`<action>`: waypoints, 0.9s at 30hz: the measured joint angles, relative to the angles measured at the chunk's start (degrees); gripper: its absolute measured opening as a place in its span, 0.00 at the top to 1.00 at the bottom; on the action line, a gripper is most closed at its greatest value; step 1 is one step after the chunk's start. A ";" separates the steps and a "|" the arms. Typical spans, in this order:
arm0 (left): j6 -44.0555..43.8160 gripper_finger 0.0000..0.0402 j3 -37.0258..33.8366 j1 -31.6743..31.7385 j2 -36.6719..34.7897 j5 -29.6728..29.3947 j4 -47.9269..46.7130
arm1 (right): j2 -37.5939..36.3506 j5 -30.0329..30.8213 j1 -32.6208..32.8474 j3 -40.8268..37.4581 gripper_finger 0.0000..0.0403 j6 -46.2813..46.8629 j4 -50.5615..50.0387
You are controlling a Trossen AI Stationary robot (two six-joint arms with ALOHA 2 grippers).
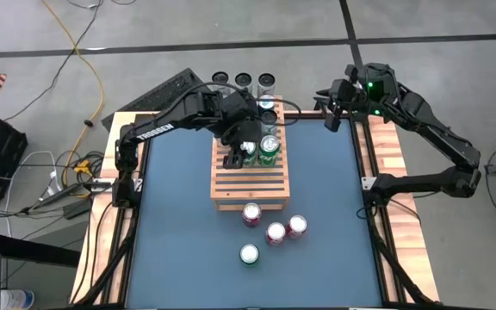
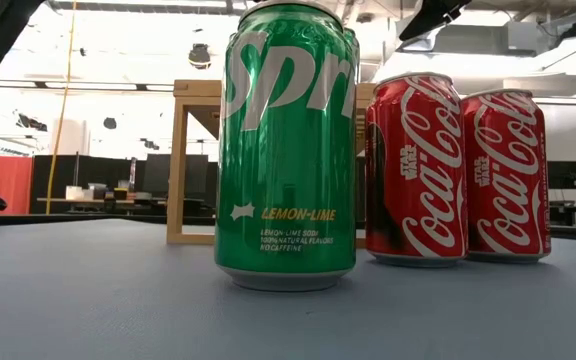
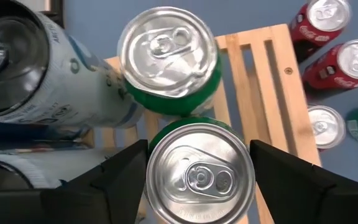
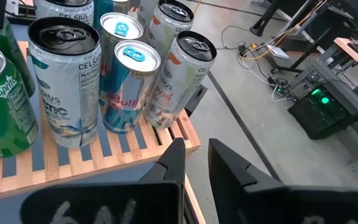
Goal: Place canned beverage on shelf
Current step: Put the top green soda can on the shelf aligned with the other green soda can, then put the green soda can on the shelf aligned with the other green soda cans
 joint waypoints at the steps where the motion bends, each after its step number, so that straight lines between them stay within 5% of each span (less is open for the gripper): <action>1: 0.07 0.35 0.00 0.00 0.00 -0.45 0.17 | -0.02 0.02 0.00 0.02 0.84 0.00 0.00; 15: 1.43 0.21 -0.03 -0.13 0.02 -4.80 0.39 | -0.02 -0.01 0.00 0.02 0.84 -0.07 0.00; 27: 0.57 0.19 0.14 -0.95 -1.01 -6.78 1.78 | -0.02 -0.05 0.00 0.01 0.84 -0.04 -0.15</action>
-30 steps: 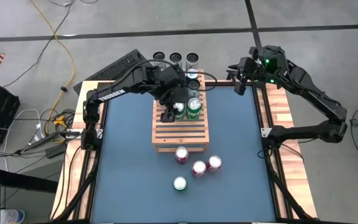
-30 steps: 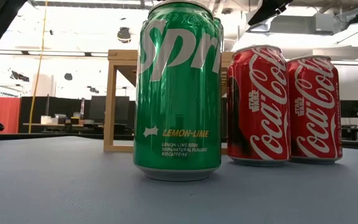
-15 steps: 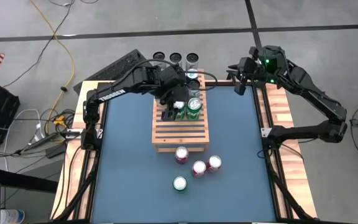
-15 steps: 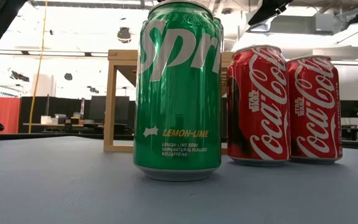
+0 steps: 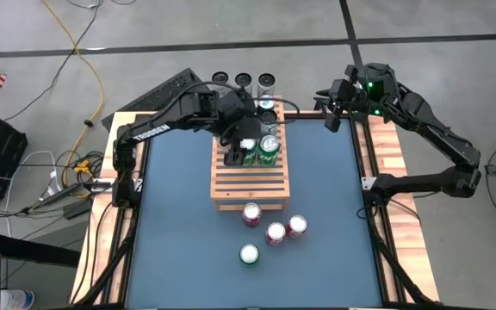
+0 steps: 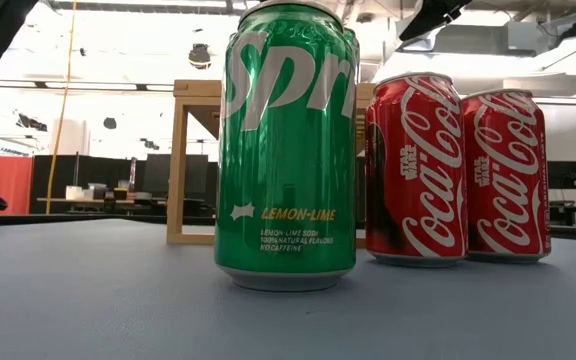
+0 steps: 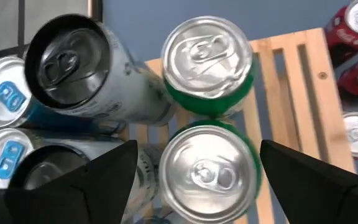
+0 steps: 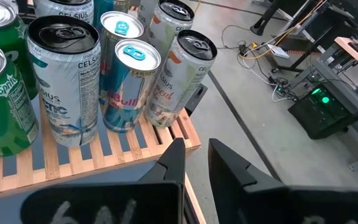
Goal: Place canned beverage on shelf
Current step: Put the green soda can on the shelf aligned with the other green soda cans
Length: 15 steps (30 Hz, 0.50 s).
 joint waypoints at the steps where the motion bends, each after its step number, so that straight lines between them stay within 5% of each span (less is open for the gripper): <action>1: -0.31 0.19 0.02 -0.34 -0.06 0.02 -0.09 | 0.00 0.00 0.00 -0.01 0.84 0.00 -0.02; 10: -3.28 0.19 0.02 -6.48 -3.93 -5.20 -0.43 | 0.01 -0.02 0.00 -0.02 0.84 -0.01 -0.01; 15: -13.15 0.19 0.04 -12.57 -6.06 -6.95 -0.25 | 0.00 -0.04 0.00 -0.01 0.84 -0.02 -0.01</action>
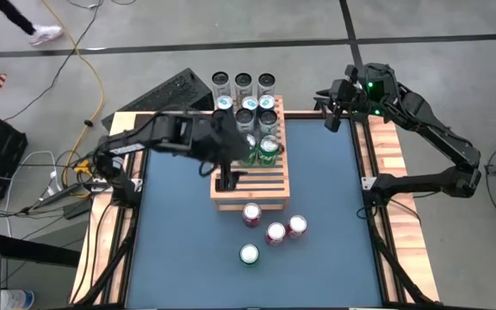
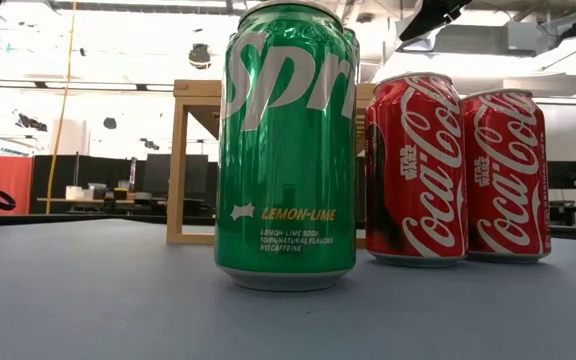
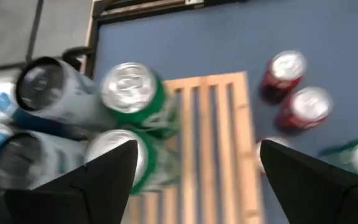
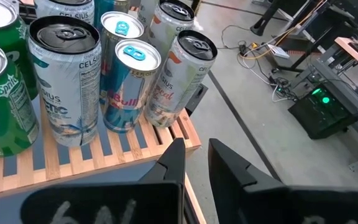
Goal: Place canned beverage on shelf
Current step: Put the green soda can on the shelf aligned with the other green soda cans
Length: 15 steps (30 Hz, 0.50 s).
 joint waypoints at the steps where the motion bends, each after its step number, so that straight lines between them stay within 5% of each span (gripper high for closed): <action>1: -2.68 0.19 0.02 -1.31 -0.01 -0.69 0.06 | 0.01 0.00 0.00 0.00 0.84 0.00 0.00; 15: -27.49 0.19 -3.21 -16.68 1.10 -10.59 1.70 | 0.02 -0.20 0.00 0.00 0.84 -1.53 -0.02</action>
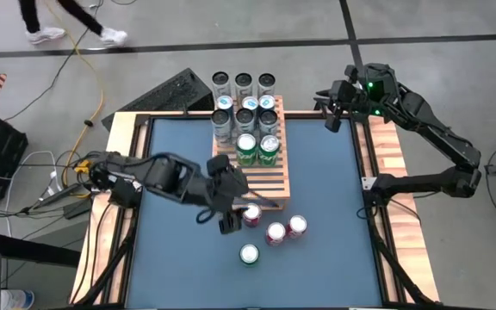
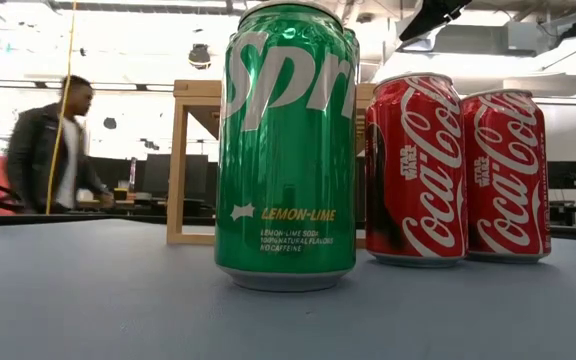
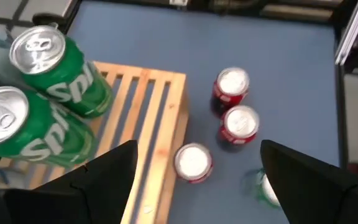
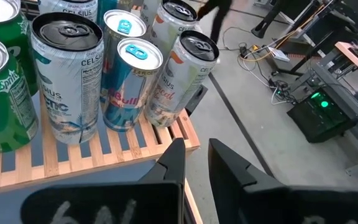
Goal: Place canned beverage on shelf
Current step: Put the green soda can on the shelf aligned with the other green soda cans
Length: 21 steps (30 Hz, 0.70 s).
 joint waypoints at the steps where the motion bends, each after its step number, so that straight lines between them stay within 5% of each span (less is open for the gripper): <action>1: -0.88 0.19 0.09 -0.74 0.46 -0.91 0.54 | 0.00 0.00 0.00 -0.02 0.84 0.00 -0.09; 21: -10.45 0.19 -3.82 -10.59 9.66 -9.34 6.53 | 2.82 -1.79 0.15 -0.02 0.84 0.00 -1.68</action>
